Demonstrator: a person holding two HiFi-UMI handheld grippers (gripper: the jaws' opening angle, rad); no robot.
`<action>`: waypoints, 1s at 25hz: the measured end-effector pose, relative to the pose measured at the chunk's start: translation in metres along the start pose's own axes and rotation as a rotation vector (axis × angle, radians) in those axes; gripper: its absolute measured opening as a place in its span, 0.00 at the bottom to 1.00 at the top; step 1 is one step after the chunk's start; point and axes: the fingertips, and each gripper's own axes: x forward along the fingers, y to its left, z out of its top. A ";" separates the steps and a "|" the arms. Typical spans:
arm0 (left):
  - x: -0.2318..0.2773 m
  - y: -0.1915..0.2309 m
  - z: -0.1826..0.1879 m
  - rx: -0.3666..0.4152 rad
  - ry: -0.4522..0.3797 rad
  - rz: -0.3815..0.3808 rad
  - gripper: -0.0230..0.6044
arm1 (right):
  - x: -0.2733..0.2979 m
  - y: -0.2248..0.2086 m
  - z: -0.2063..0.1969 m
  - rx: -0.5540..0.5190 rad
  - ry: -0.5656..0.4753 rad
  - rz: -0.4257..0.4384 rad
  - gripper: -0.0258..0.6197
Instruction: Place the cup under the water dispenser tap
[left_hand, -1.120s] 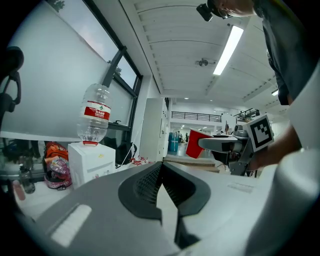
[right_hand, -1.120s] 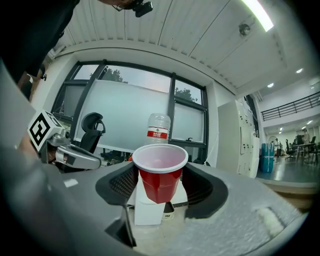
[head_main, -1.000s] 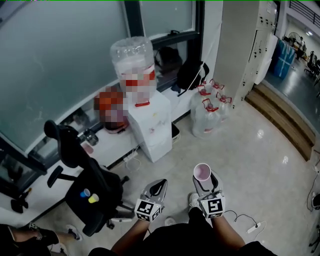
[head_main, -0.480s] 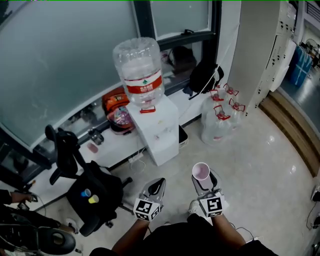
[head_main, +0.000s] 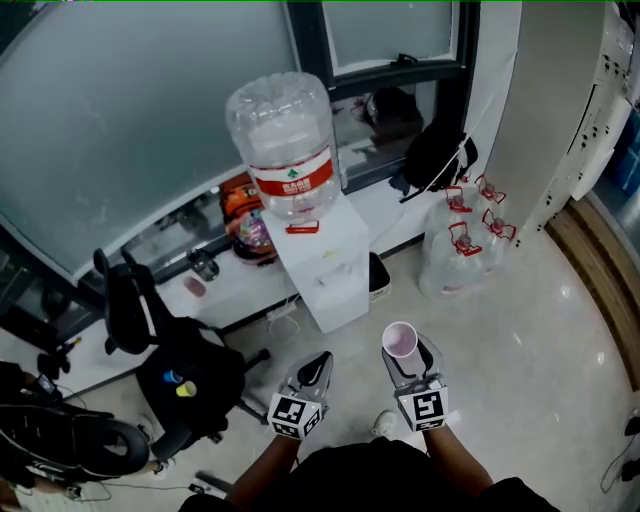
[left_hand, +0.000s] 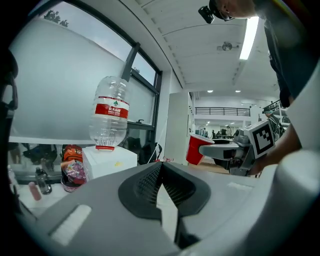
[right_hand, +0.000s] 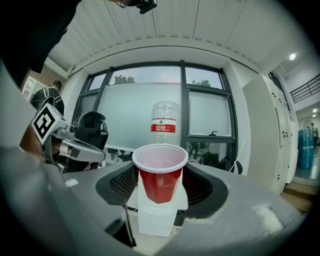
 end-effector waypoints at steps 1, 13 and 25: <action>0.004 0.000 0.001 -0.002 0.000 0.012 0.06 | 0.003 -0.004 -0.002 0.002 0.003 0.012 0.47; 0.024 0.015 0.004 -0.075 -0.015 0.202 0.06 | 0.036 -0.026 -0.024 0.027 0.026 0.157 0.47; 0.035 0.062 0.004 -0.086 -0.018 0.238 0.06 | 0.087 -0.028 -0.020 -0.082 0.048 0.210 0.47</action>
